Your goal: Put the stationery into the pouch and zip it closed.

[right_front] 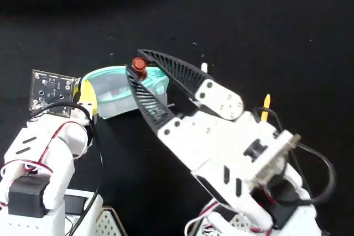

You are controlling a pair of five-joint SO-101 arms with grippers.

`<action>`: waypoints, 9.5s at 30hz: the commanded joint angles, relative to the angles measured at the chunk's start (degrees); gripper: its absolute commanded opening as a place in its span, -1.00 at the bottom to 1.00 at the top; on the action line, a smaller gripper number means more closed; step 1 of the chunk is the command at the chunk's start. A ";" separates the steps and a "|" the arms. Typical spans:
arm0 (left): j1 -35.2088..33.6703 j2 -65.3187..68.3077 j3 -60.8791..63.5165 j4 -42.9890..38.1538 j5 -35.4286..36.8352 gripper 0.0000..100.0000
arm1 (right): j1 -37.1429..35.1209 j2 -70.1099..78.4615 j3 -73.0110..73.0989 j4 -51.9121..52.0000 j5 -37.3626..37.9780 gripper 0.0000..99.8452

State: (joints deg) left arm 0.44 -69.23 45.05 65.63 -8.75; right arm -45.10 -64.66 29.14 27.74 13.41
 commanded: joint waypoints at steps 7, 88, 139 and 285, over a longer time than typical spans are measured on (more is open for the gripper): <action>-0.66 1.58 8.04 0.44 -0.18 -0.94 | -0.62 9.10 -0.92 -9.58 -0.09 -0.98; -0.66 1.58 8.22 0.53 -0.18 -0.94 | 40.26 78.73 -7.43 27.25 -3.87 -0.97; -0.66 1.58 8.22 0.53 -0.26 -0.94 | 34.02 83.03 -14.02 28.31 11.16 -0.62; -0.22 1.58 8.57 -3.43 -0.18 -0.94 | 15.65 37.76 8.92 8.79 -6.95 -0.51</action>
State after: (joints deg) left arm -0.09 -69.32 46.90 61.76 -8.75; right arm -22.86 -27.74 39.34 36.09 3.65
